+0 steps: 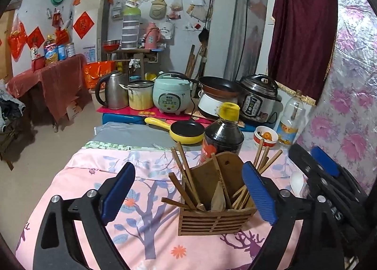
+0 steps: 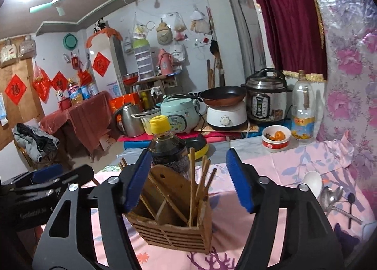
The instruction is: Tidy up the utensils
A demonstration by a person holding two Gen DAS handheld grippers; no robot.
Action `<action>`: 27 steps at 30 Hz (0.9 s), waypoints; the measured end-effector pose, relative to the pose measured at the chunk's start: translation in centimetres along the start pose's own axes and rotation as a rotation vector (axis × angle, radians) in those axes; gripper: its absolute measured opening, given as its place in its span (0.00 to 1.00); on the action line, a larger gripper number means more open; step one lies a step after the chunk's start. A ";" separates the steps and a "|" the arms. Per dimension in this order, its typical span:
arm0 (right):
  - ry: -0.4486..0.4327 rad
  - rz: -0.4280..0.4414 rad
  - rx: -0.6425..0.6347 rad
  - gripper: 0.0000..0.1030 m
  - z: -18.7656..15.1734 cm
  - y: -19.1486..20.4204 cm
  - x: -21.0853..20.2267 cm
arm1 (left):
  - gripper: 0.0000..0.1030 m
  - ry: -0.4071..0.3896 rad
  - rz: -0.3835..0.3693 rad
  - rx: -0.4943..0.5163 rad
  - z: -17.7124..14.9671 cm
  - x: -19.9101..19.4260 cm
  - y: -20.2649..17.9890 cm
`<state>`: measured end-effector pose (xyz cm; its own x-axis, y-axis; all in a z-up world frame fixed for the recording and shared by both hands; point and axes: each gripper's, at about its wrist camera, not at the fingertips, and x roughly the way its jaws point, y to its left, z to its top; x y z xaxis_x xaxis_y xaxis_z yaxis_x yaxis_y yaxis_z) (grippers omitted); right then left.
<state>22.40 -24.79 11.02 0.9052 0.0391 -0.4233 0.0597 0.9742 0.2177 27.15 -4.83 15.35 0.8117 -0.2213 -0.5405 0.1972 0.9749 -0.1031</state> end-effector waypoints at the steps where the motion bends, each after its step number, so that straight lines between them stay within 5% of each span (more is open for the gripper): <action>1: 0.003 -0.012 -0.002 0.68 -0.2 -0.1 -0.5 | 0.91 -0.010 0.011 0.003 -0.1 -0.4 0.0; 13: 0.097 -0.112 0.061 0.78 -4.2 -0.9 -5.8 | 0.94 -0.038 0.054 0.000 -4.7 -4.9 -0.2; 19: 0.015 -0.229 -0.016 0.90 -6.9 0.5 -9.5 | 0.94 -0.069 0.136 0.072 -9.1 -6.8 -0.3; 27: -0.018 -0.231 -0.089 0.94 -7.7 1.4 -11.2 | 0.94 -0.033 0.131 0.041 -10.5 -6.9 1.4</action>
<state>9.10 -22.12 9.26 0.8794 -0.1897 -0.4367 0.2290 0.9727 0.0386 16.07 -1.74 10.12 0.8496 -0.0938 -0.5190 0.1105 0.9939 0.0012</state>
